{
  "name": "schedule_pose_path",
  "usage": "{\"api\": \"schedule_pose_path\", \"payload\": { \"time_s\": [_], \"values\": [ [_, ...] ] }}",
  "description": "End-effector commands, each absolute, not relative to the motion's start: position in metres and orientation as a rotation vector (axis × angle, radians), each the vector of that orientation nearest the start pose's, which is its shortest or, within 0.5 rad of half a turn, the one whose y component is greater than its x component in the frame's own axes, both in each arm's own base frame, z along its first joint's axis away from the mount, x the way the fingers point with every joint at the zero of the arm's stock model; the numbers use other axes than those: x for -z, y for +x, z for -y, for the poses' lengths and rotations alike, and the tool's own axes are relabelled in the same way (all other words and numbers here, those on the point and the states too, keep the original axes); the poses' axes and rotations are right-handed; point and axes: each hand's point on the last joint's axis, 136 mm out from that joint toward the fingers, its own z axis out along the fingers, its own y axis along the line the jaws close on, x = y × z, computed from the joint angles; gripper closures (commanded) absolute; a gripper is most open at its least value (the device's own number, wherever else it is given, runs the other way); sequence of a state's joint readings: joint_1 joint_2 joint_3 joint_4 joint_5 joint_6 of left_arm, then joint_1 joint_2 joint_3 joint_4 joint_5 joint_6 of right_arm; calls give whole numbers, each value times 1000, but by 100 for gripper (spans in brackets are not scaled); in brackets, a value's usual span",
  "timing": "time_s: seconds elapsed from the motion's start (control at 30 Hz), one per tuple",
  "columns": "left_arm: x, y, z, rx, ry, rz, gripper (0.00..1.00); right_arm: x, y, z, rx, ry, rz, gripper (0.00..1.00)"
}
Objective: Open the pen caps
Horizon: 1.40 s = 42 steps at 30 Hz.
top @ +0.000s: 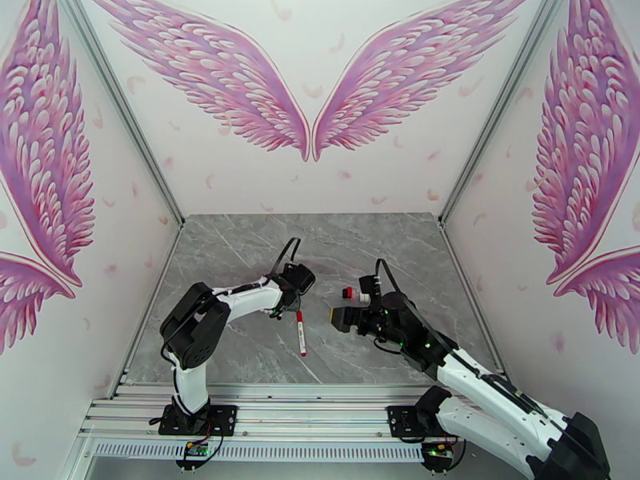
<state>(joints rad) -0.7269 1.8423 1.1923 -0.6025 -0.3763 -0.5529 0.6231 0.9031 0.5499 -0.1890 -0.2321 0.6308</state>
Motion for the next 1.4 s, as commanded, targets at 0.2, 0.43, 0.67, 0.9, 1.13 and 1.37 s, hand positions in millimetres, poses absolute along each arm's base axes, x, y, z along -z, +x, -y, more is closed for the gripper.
{"api": "schedule_pose_path", "payload": {
  "time_s": [0.2, 0.43, 0.67, 0.9, 1.13, 1.37],
  "values": [
    [-66, 272, 222, 233, -25, -2780, 56, -169, 223, -231, -988, -292, -2332, 4],
    [-60, 242, 241, 423, -97, -2857, 55, -166, 215, -236, -1013, -360, -2353, 3],
    [-49, 242, 269, 469, -73, -2899, 52, -157, 213, -229, -981, -335, -2383, 3],
    [-35, 245, 275, 409, -43, -2935, 53, -154, 210, -225, -962, -336, -2395, 3],
    [-28, 244, 283, 401, -23, -2949, 57, -151, 212, -224, -944, -327, -2404, 3],
    [-18, 241, 281, 339, -6, -2969, 62, -147, 214, -223, -927, -317, -2415, 3]
  ]
}}
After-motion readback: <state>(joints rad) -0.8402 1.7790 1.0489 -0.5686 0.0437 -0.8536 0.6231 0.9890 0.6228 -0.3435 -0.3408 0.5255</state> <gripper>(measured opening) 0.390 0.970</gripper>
